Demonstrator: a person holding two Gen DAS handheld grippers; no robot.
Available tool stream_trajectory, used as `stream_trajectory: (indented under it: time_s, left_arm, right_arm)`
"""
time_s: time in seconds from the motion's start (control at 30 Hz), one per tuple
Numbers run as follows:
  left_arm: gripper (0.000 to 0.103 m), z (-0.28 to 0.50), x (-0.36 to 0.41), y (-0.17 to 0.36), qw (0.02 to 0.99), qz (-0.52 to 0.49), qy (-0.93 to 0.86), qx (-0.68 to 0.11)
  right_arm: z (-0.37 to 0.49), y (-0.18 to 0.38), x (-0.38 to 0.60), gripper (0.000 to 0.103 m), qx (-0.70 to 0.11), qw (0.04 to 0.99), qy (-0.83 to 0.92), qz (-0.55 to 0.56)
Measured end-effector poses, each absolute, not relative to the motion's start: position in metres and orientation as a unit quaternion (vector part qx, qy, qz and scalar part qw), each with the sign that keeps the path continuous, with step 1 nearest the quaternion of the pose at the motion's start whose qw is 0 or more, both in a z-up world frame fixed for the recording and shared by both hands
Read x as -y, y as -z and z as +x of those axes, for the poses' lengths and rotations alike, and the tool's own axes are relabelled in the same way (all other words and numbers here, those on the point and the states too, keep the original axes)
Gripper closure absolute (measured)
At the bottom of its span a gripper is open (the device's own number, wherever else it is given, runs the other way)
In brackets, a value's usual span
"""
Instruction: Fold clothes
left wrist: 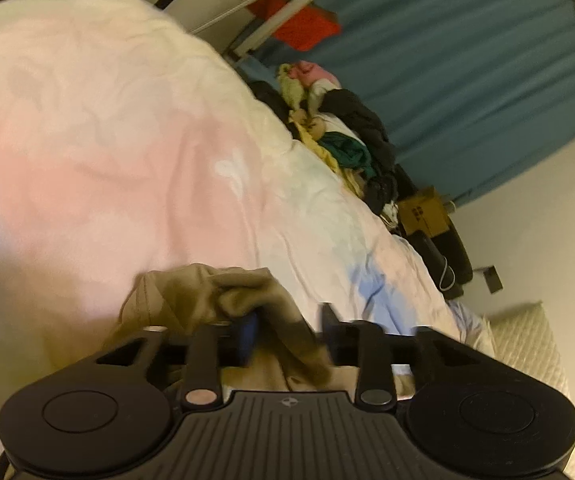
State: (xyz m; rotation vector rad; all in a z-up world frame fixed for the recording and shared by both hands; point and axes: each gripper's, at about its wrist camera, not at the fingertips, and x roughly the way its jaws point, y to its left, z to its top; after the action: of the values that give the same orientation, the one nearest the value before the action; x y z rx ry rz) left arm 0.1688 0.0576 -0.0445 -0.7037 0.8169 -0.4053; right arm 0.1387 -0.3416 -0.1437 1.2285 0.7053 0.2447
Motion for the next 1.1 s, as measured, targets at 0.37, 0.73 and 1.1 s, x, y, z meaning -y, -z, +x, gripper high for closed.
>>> stream_trajectory:
  time_s: [0.37, 0.73, 1.1]
  left_arm:
    - [0.006, 0.136, -0.017, 0.033, 0.890, -0.208, 0.217, -0.344]
    - [0.006, 0.150, 0.034, 0.078, 0.923, -0.057, 0.143, -0.352]
    - [0.006, 0.118, 0.032, 0.071, 0.930, -0.038, 0.127, -0.343]
  right_arm:
    - [0.099, 0.068, 0.289, 0.029, -0.287, 0.860, -0.198, 0.373]
    - [0.128, 0.102, 0.263, 0.067, -0.321, 0.932, -0.091, 0.141]
    - [0.137, 0.122, 0.254, 0.068, -0.330, 0.931, -0.078, 0.139]
